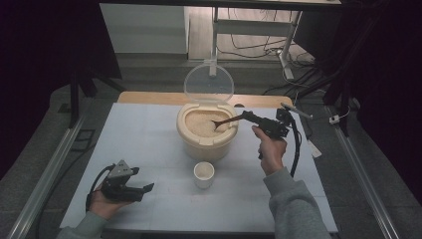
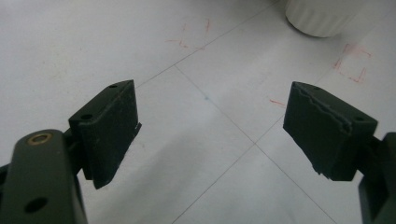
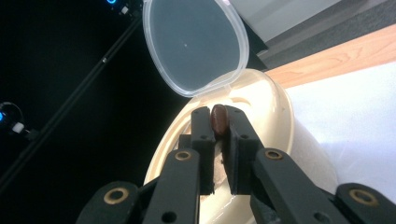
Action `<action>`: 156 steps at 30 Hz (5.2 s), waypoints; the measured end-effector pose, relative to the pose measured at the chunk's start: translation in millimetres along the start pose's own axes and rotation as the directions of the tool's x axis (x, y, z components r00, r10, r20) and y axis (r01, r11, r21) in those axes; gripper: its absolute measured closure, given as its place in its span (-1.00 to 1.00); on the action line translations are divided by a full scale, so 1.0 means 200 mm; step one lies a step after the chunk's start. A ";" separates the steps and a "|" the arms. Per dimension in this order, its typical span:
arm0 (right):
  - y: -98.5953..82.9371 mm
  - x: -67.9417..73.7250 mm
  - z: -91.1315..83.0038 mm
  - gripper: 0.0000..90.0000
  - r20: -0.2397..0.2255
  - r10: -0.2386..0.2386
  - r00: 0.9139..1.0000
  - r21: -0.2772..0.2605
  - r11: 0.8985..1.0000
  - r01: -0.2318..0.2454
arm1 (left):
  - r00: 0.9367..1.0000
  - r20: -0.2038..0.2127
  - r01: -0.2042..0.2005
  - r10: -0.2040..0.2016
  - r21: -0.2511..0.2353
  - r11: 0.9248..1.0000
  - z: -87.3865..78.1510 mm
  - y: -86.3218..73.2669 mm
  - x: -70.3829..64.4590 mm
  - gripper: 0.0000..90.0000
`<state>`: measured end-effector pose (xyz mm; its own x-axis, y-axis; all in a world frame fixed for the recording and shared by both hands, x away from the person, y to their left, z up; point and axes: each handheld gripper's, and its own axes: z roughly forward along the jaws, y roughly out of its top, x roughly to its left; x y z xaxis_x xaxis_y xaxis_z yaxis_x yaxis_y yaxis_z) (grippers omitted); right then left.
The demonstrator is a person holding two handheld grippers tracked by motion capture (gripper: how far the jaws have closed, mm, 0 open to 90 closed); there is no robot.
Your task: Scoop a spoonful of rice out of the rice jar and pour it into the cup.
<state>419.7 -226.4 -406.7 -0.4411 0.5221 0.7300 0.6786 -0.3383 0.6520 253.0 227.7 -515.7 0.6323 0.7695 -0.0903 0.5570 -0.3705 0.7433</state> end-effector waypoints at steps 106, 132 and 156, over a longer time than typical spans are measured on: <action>-0.24 -0.07 -0.21 0.85 -0.049 0.075 0.996 0.184 0.981 -0.065 | 1.000 -0.009 -0.013 0.013 0.014 1.000 0.01 0.00 0.00 -0.60; -0.25 0.02 -0.17 0.85 -0.002 -0.084 0.996 0.201 0.976 0.083 | 1.000 -0.007 -0.015 0.015 0.017 1.000 0.01 0.00 -0.01 -0.60; -0.27 0.12 -0.21 0.85 -0.025 -0.244 0.969 0.171 0.954 0.245 | 1.000 -0.005 -0.017 0.017 0.017 1.000 0.01 0.00 -0.01 -0.60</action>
<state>348.7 -229.6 -415.8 -0.6081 0.5692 0.5534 0.6400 -0.0610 0.7660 253.8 224.4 -516.8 0.6386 0.7659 -0.0741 0.5555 -0.3922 0.7332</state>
